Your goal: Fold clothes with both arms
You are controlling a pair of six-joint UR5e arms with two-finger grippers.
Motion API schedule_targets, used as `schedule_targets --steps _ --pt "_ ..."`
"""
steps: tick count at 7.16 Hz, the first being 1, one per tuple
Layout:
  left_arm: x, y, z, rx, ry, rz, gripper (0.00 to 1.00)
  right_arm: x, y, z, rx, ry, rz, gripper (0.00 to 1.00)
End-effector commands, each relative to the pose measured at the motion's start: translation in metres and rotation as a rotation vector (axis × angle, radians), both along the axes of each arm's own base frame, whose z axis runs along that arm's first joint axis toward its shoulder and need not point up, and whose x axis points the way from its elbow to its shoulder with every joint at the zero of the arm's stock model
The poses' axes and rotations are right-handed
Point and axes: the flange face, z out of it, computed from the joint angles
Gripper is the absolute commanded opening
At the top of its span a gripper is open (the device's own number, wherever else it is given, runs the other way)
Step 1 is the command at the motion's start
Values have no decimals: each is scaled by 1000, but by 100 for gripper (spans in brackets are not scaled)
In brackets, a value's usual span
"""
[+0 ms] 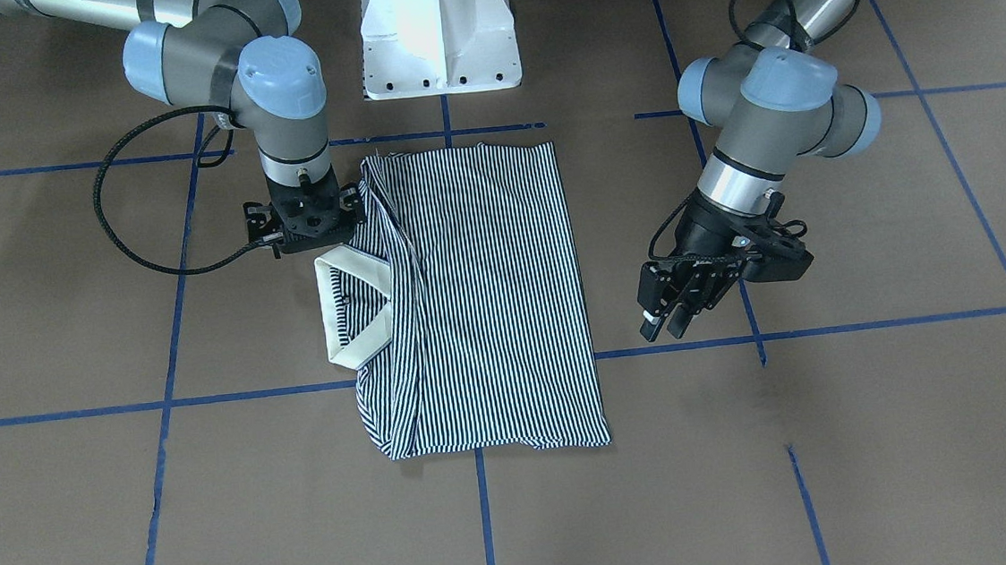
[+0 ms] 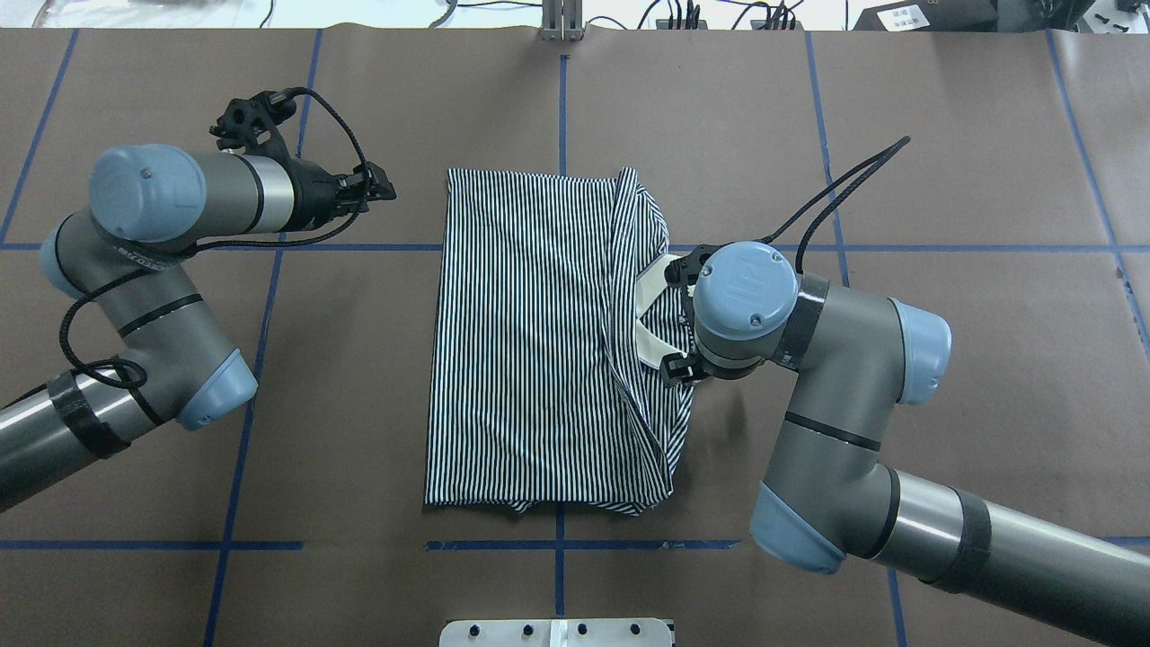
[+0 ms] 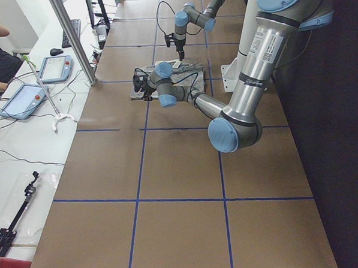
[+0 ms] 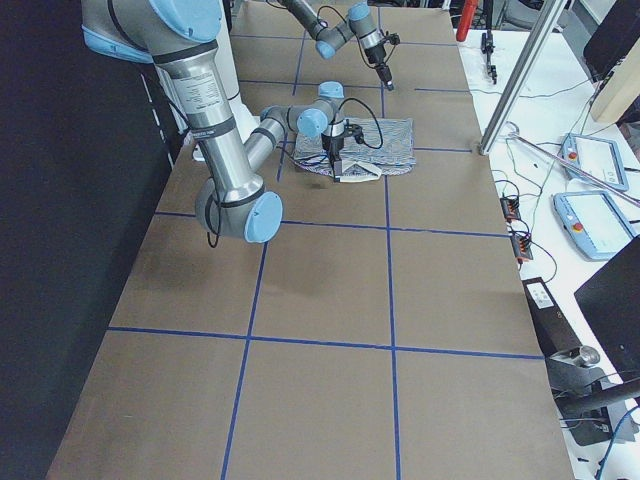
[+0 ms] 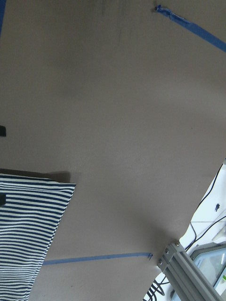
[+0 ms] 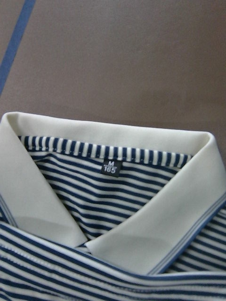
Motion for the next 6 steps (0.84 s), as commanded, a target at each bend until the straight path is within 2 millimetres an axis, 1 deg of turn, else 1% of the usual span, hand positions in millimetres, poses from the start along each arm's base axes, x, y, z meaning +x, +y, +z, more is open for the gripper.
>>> schedule_targets --steps 1,2,3,5,6 --pt "0 0 0 0 0 0 51 -26 -10 -45 3 -51 26 100" --pt "0 0 1 -1 -1 0 51 -52 -18 -65 -35 -58 73 100" --pt "0 0 0 0 0 0 50 -67 -20 -70 -40 -48 68 100" --pt "1 1 0 -2 2 1 51 -71 -21 -68 -43 -39 66 100" --pt "1 1 0 -2 2 1 51 -78 -22 -65 -49 -27 63 100"
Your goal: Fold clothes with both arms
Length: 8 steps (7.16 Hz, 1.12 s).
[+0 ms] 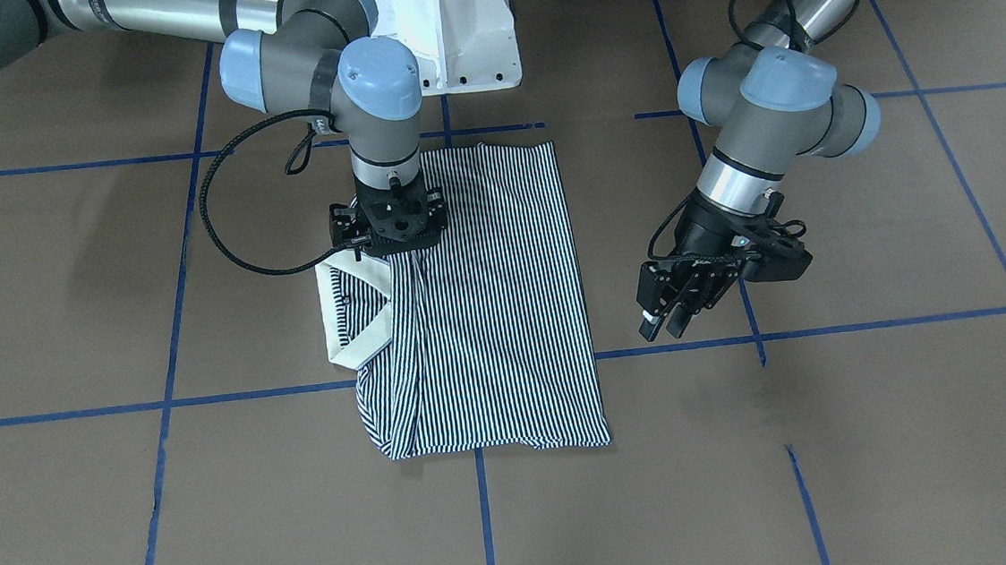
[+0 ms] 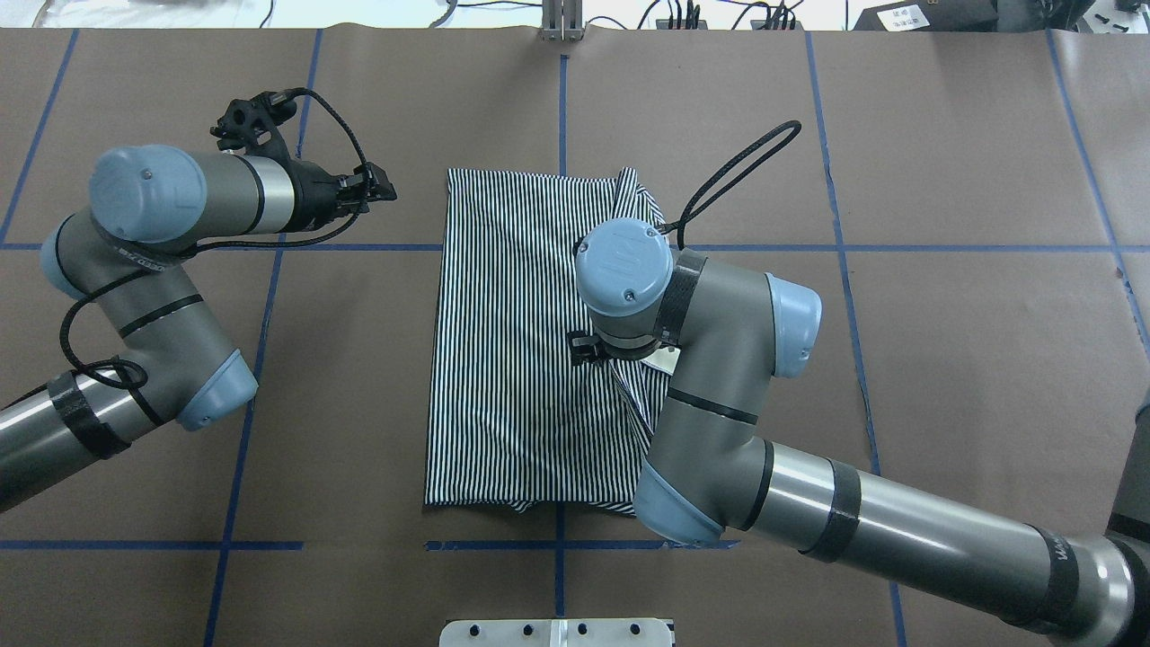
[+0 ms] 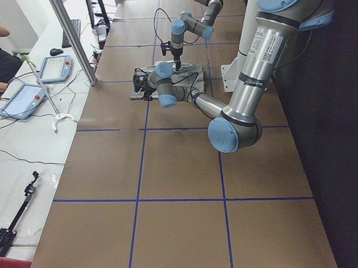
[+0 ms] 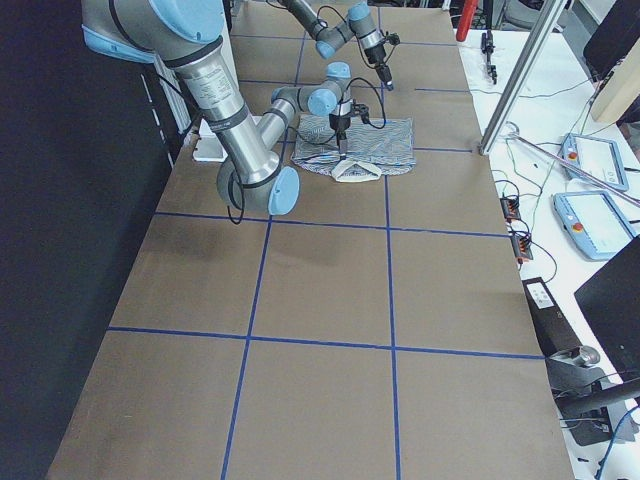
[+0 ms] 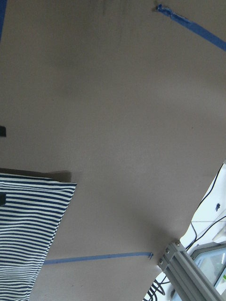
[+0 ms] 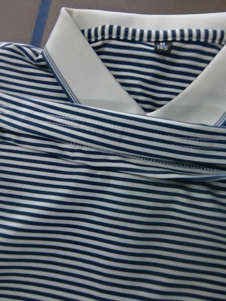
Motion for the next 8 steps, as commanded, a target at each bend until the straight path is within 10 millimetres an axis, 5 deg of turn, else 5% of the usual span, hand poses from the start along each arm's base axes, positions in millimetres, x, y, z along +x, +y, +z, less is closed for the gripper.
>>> schedule_targets --steps 1,8 --pt "0 0 0 2 -1 1 51 -8 -2 3 -2 14 -12 100" --pt "-1 2 -5 -2 14 -3 51 8 -14 41 -3 61 -26 100"
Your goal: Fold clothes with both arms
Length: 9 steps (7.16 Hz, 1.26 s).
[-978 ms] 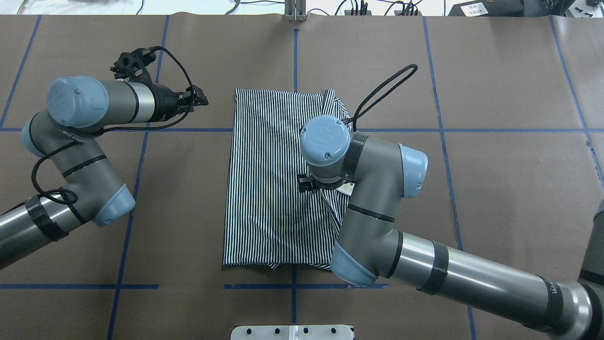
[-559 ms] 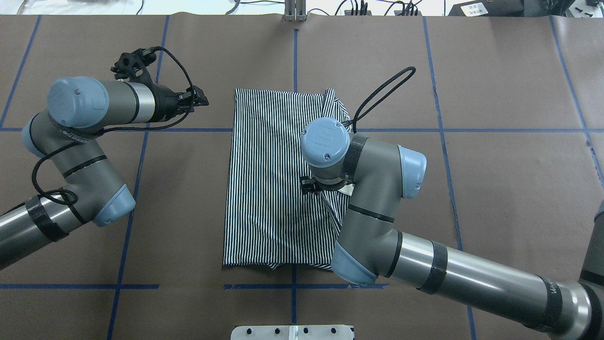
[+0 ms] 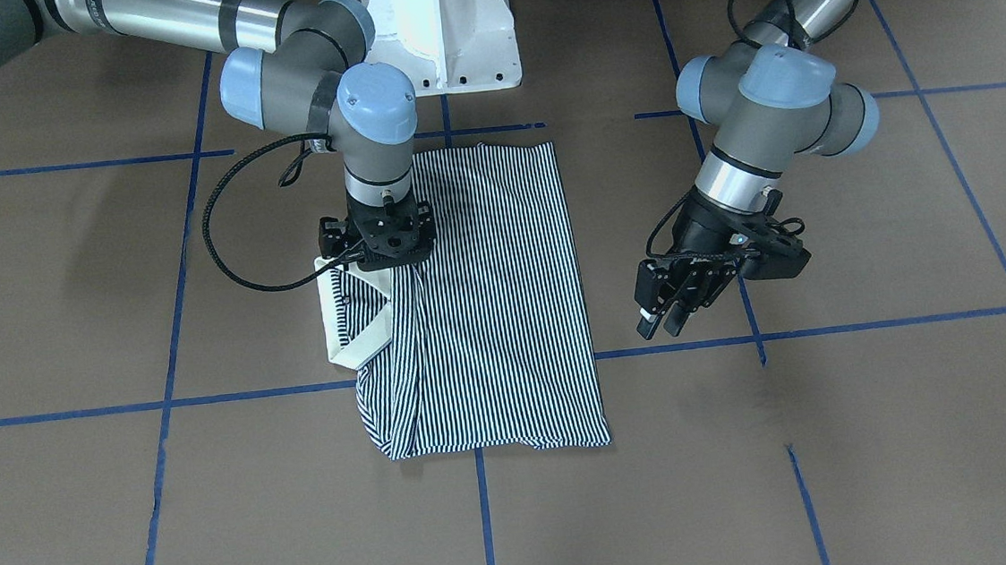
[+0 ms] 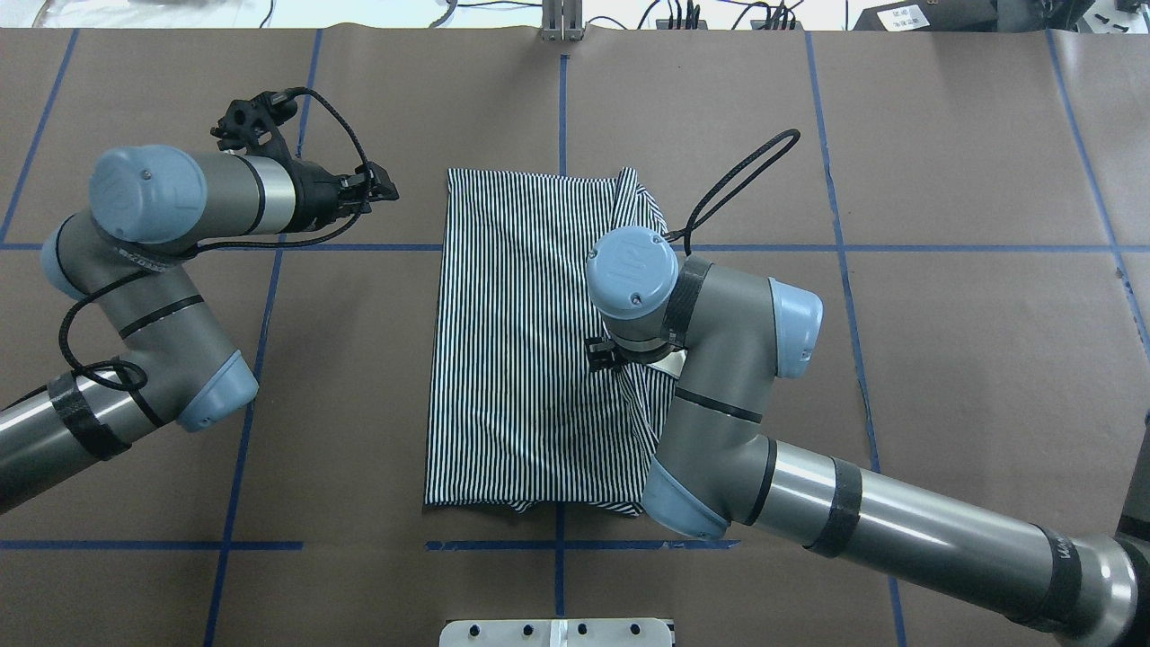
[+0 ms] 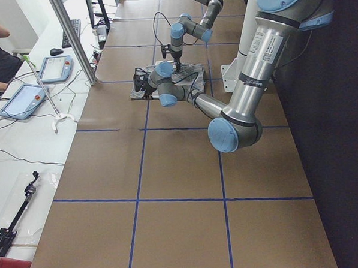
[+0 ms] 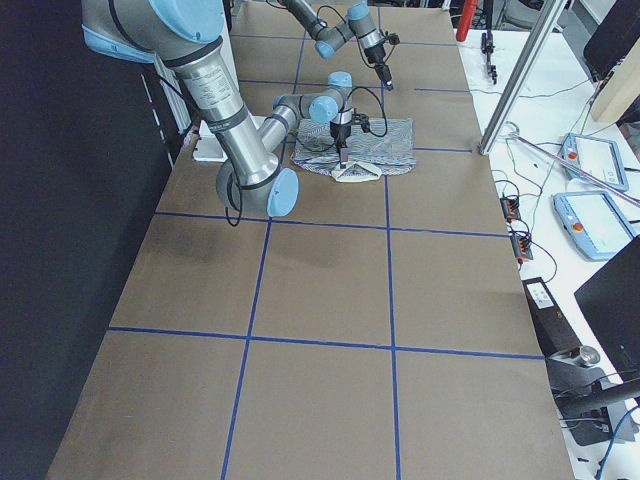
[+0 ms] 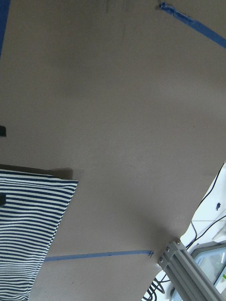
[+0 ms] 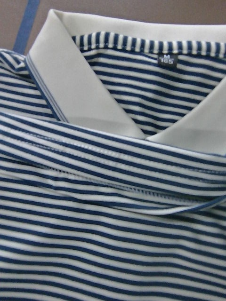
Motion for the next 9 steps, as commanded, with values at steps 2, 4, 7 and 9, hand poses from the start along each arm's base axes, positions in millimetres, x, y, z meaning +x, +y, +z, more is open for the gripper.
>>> schedule_targets --steps 2,4,7,9 --pt "-5 5 -5 2 13 -2 51 45 -2 49 19 35 -30 100" --pt "-7 6 -8 -6 5 -2 51 73 13 55 41 21 -46 100" --pt "-7 7 -10 -4 7 -2 51 20 -26 -23 33 -30 19 100" --pt "-7 7 -9 -6 7 -3 51 -14 -44 -22 15 -85 82 100"
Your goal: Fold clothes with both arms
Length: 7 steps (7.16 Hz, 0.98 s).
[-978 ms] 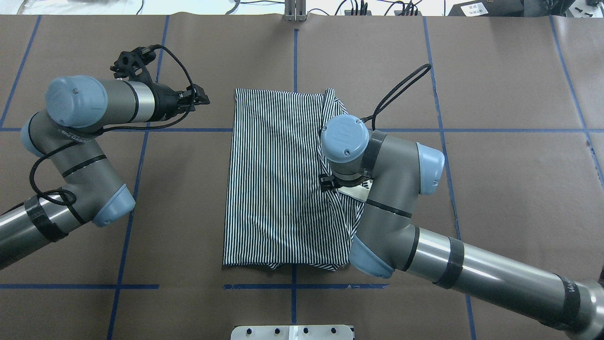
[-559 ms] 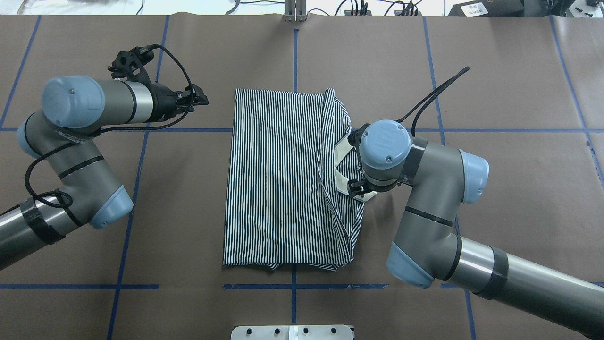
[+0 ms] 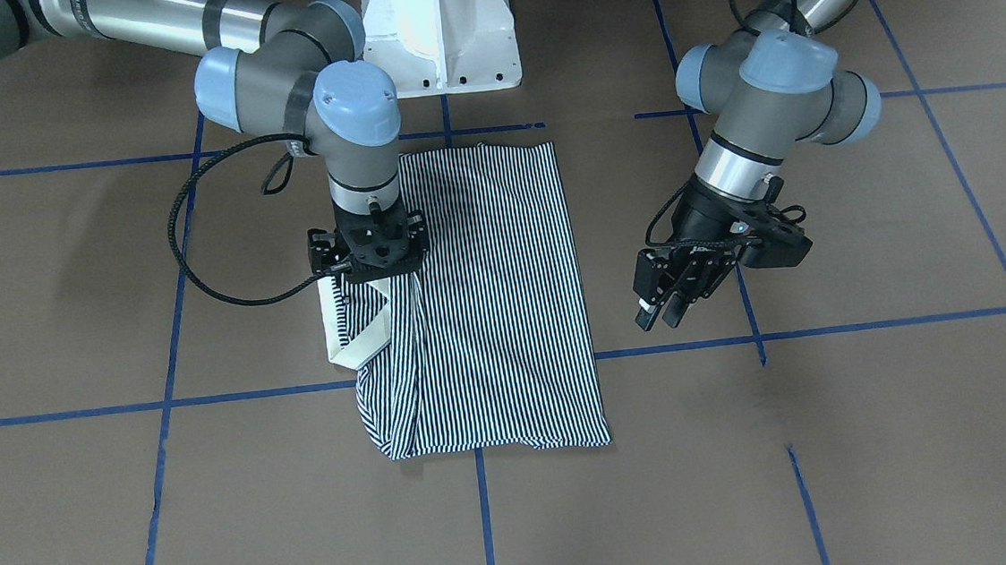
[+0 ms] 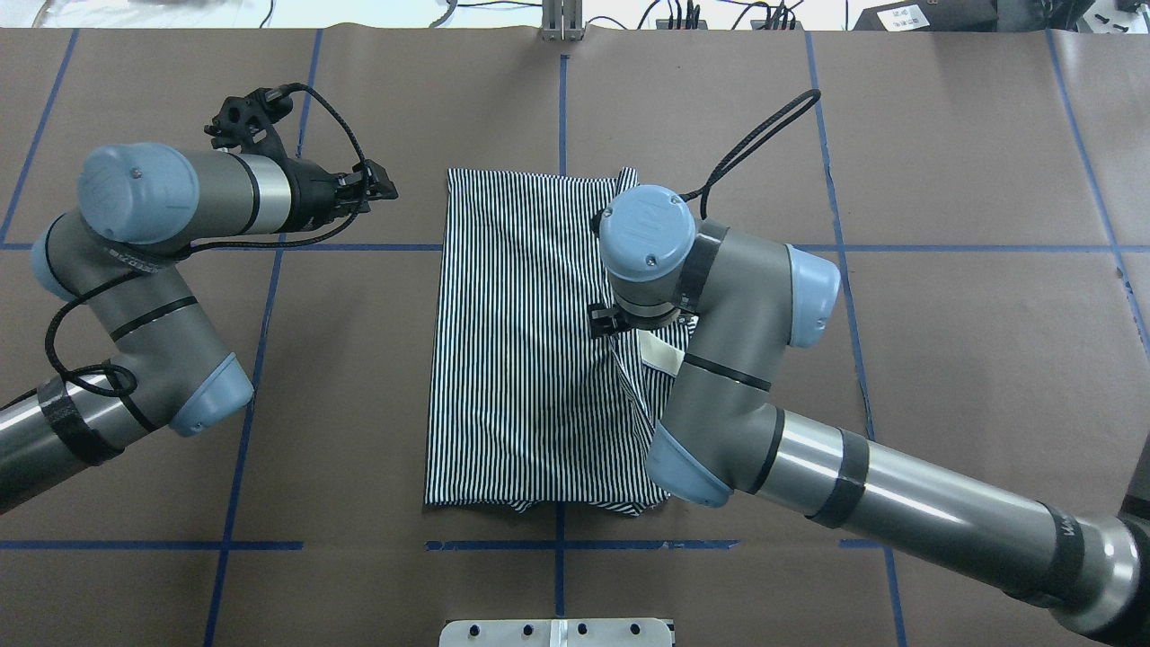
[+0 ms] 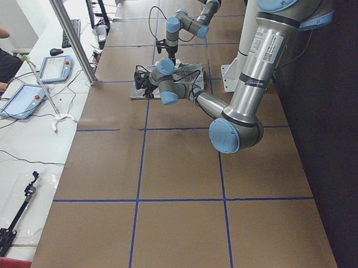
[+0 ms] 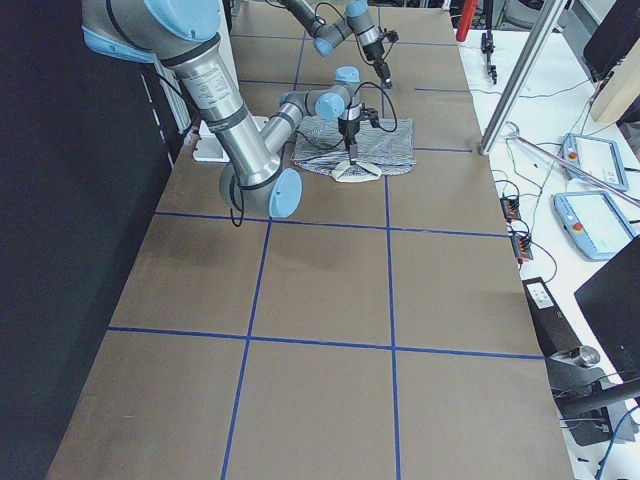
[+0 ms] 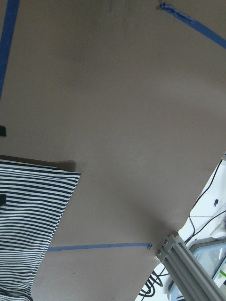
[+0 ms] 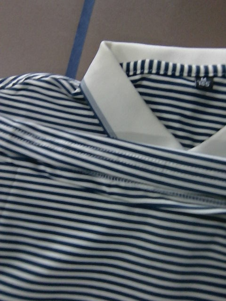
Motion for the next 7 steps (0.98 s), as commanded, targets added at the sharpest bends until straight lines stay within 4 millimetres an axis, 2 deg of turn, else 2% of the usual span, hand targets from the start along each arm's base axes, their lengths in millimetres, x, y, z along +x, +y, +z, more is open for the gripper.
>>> schedule_targets --steps 1,3,5,7 --pt "-1 1 4 -4 -5 2 51 -38 -21 -5 -20 -42 46 100" --pt "-2 3 2 0 0 2 51 -36 -20 1 -47 -45 18 100" --pt "-3 3 3 -1 -1 2 51 -27 -22 21 -75 -38 5 100" --pt "-3 3 2 0 0 2 51 -10 -33 30 -67 -36 5 100"
